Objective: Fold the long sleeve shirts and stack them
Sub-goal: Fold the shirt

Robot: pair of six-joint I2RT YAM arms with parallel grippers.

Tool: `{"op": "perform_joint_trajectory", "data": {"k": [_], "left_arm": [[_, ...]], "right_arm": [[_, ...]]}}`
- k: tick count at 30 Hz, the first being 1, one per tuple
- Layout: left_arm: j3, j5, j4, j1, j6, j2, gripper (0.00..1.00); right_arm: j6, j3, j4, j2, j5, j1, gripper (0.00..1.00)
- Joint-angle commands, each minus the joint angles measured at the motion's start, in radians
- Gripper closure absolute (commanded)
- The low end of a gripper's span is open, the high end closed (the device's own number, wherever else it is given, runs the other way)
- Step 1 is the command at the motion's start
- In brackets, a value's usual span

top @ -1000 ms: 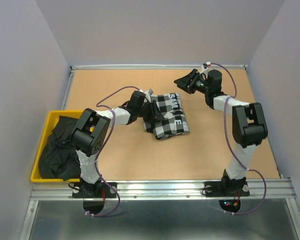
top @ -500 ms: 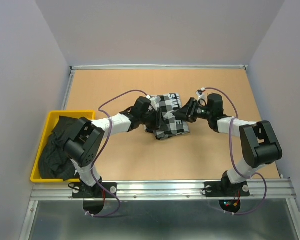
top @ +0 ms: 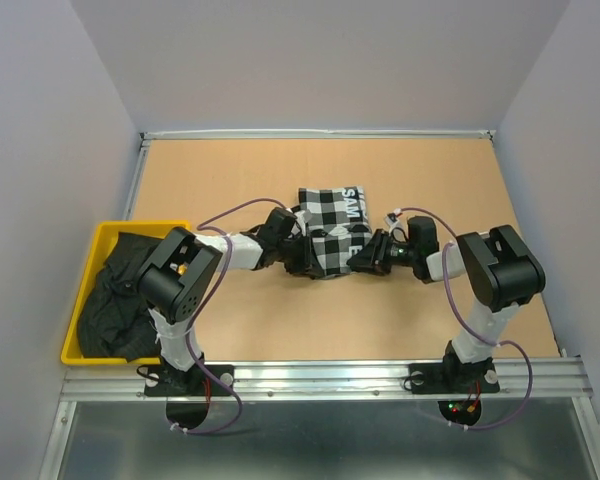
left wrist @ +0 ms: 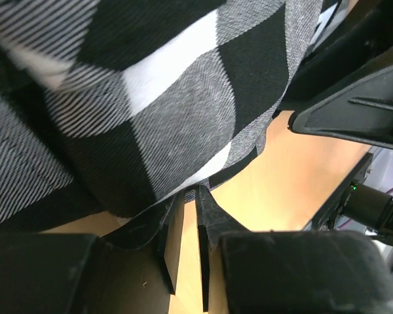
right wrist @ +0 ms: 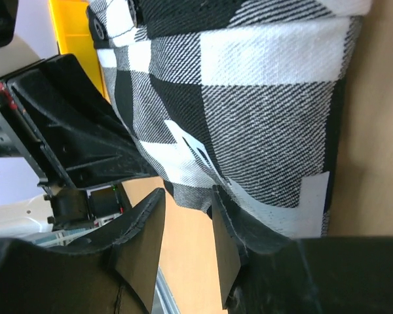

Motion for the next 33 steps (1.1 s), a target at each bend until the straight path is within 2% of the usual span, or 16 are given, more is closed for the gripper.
{"op": "perform_joint_trajectory", "data": {"k": [1,5,7,11,13,17,19,23,24,29,33], "left_arm": [[-0.058,-0.098,-0.058,0.030,0.024,-0.015,0.74],[-0.061,-0.101,-0.073,0.042,0.031,-0.036,0.74],[-0.058,-0.096,-0.082,0.050,0.031,-0.047,0.74],[-0.030,-0.102,-0.123,0.053,0.038,-0.096,0.71],[-0.004,-0.113,-0.154,0.053,0.036,-0.139,0.66],[0.054,-0.191,-0.225,0.053,0.010,-0.223,0.52],[0.074,-0.268,-0.258,0.053,-0.018,-0.245,0.49],[0.137,-0.384,-0.311,0.053,-0.042,-0.245,0.40],[0.166,-0.403,-0.320,0.053,-0.047,-0.225,0.34],[0.247,-0.431,-0.335,0.053,-0.044,-0.138,0.34],[0.318,-0.449,-0.340,0.056,-0.024,-0.047,0.39]], "right_arm": [[-0.073,-0.052,-0.002,-0.028,0.047,-0.025,0.59],[-0.060,-0.041,-0.020,-0.099,0.048,-0.025,0.59],[-0.082,-0.018,-0.117,-0.137,0.062,-0.025,0.59],[-0.250,0.094,-0.412,-0.275,0.172,-0.024,0.56],[-0.307,0.130,-0.490,-0.359,0.234,-0.022,0.53],[-0.332,0.233,-0.616,-0.419,0.364,-0.024,0.45],[-0.337,0.264,-0.655,-0.413,0.398,-0.022,0.40],[-0.382,0.351,-0.694,-0.349,0.450,-0.014,0.39],[-0.384,0.389,-0.696,-0.335,0.455,-0.013,0.39],[-0.396,0.494,-0.699,-0.205,0.470,0.001,0.39],[-0.403,0.538,-0.699,-0.098,0.486,0.036,0.41]]}}
